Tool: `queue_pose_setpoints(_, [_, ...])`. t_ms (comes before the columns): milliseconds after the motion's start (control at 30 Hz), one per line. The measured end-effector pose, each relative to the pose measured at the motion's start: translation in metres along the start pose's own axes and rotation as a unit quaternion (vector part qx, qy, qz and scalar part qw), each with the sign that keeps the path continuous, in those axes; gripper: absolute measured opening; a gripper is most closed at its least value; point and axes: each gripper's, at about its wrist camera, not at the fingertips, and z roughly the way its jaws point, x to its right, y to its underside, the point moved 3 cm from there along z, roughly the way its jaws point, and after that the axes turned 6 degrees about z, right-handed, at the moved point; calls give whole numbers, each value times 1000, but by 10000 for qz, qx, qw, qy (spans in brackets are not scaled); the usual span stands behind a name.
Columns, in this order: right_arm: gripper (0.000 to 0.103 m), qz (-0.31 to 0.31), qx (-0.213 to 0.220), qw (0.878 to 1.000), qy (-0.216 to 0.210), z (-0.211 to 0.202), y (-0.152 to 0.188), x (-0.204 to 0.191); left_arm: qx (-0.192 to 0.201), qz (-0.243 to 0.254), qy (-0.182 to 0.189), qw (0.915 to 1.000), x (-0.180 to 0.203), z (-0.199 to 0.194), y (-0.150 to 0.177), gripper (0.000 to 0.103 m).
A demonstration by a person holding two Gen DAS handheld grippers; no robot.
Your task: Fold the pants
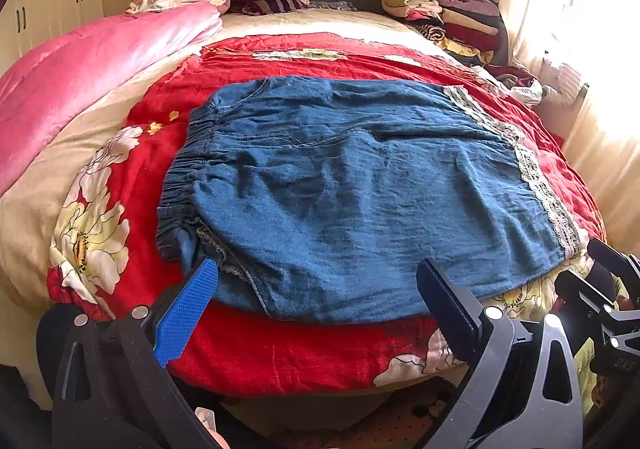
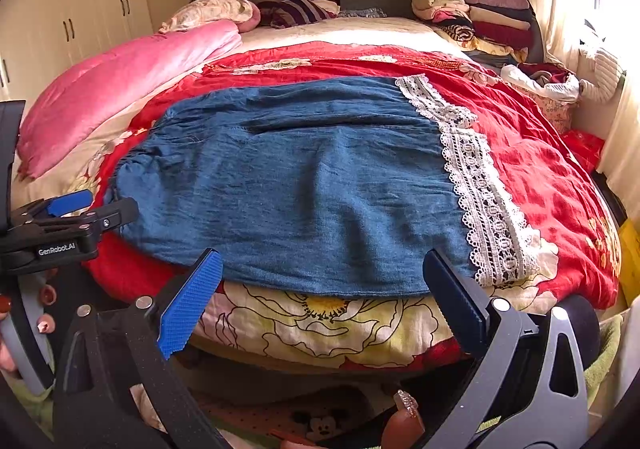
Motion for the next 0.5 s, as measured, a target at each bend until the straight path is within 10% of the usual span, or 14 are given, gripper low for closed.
queue_pose_setpoints(500, [95,5,8,10000,3,0,0,-2,42,18,18,10000,0,-1,0,99])
